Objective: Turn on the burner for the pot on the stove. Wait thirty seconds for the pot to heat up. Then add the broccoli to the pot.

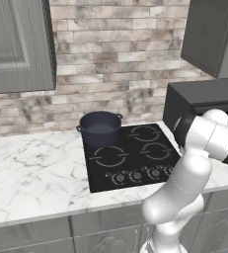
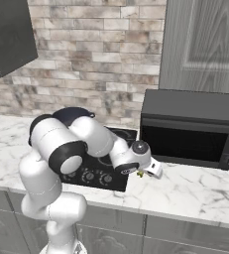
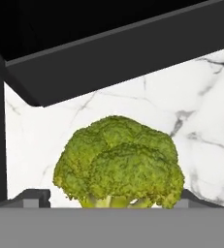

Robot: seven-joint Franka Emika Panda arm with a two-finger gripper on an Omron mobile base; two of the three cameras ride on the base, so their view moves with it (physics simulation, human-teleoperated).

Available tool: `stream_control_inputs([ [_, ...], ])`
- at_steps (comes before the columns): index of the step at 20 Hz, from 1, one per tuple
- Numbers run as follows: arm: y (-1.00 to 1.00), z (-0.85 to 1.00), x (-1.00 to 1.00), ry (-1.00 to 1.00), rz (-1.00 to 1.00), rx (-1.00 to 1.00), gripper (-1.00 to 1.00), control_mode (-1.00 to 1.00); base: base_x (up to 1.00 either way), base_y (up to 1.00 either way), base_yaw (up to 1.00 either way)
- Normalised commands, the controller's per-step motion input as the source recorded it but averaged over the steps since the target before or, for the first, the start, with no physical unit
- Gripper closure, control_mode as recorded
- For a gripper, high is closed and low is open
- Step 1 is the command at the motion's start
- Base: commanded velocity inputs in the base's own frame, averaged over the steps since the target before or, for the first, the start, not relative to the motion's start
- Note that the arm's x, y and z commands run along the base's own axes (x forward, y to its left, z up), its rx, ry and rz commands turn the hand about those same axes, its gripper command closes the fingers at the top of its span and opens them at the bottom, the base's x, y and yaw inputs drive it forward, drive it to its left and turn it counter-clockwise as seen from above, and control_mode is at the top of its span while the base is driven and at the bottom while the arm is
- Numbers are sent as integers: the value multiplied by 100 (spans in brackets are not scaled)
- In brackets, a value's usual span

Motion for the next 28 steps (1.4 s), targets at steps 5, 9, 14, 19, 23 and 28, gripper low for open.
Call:
stream_control_inputs([
  [5,0,-5,0,0,0,0,100,-100,0,0,0],
  [9,0,0,0,0,0,0,100,-100,0,0,0],
  [14,0,1,0,0,0,0,100,-100,0,0,0],
  [19,2,46,0,0,-6,0,100,-100,0,0,0],
  [23,0,84,0,0,-9,0,100,-100,0,0,0],
  [28,0,98,0,11,-10,0,100,-100,0,0,0],
])
